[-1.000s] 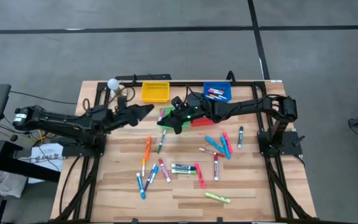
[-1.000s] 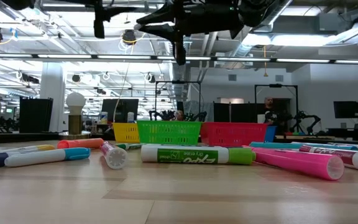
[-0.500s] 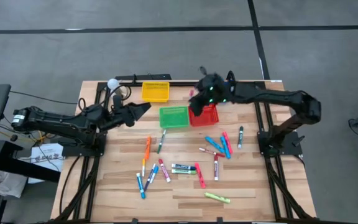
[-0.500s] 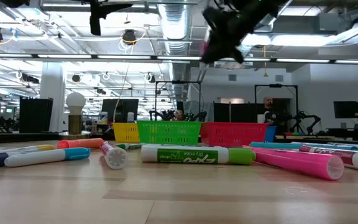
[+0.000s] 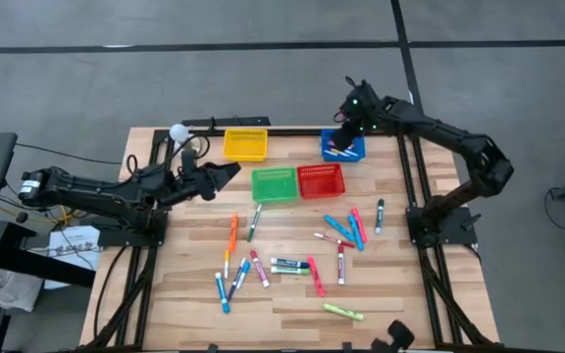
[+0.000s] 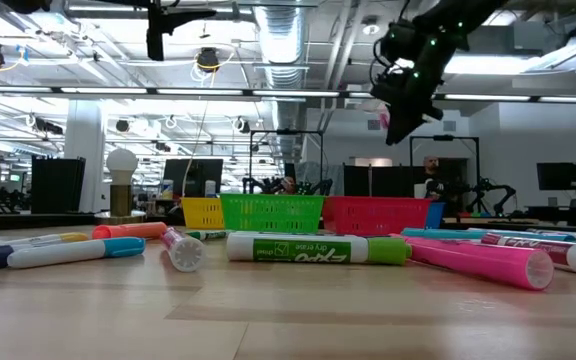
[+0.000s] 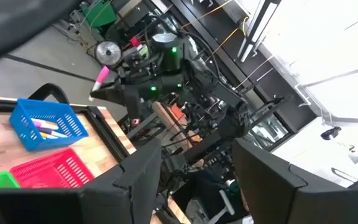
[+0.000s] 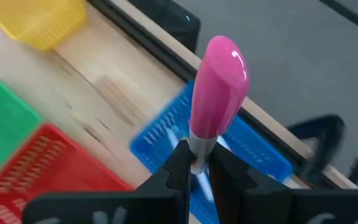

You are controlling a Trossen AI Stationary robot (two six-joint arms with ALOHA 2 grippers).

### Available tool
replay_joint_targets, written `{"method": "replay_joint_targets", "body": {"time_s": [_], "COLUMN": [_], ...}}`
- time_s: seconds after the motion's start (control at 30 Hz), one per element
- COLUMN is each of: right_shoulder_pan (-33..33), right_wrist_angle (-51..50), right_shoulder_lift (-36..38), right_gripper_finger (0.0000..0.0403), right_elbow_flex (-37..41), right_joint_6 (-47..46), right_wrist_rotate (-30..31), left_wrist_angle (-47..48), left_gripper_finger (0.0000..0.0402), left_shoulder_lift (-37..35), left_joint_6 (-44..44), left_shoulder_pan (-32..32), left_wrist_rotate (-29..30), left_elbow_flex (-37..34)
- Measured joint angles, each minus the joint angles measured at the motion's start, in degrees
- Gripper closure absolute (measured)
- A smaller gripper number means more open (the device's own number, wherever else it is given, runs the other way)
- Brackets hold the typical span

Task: Pick & Place Markers
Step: Put the small pink highlighter pen into the blue bin

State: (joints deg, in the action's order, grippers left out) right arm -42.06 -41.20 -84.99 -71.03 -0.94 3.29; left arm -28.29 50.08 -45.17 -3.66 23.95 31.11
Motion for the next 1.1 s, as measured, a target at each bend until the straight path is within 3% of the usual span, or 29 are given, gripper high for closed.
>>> {"method": "replay_joint_targets", "body": {"time_s": [0.37, 0.63, 0.8, 1.1], "right_shoulder_pan": [-1.99, -1.50, -0.73, 0.95], "right_wrist_angle": [-1.55, -2.90, -5.58, -10.43], "right_shoulder_lift": [-8.60, -16.30, -19.46, -24.89], "right_gripper_finger": [0.0368, 0.0365, 0.0366, 0.0364], "right_elbow_flex": [-0.15, -0.25, -2.69, -9.20], "right_joint_6": [6.54, 11.10, 15.76, 22.38], "right_wrist_rotate": [1.83, 7.36, 12.04, 13.47], "left_wrist_angle": [-0.13, -0.09, -0.04, -0.04], "left_gripper_finger": [0.0204, 0.0204, 0.0204, 0.0204], "left_shoulder_lift": [2.89, 3.30, 3.30, 3.30], "left_joint_6": [-0.07, 2.34, 2.94, 2.95], "left_shoulder_pan": [-0.11, -0.13, -0.13, -0.13], "left_wrist_rotate": [-0.01, -0.23, -0.22, -0.20], "left_elbow_flex": [0.00, 0.00, 0.00, 0.00]}}
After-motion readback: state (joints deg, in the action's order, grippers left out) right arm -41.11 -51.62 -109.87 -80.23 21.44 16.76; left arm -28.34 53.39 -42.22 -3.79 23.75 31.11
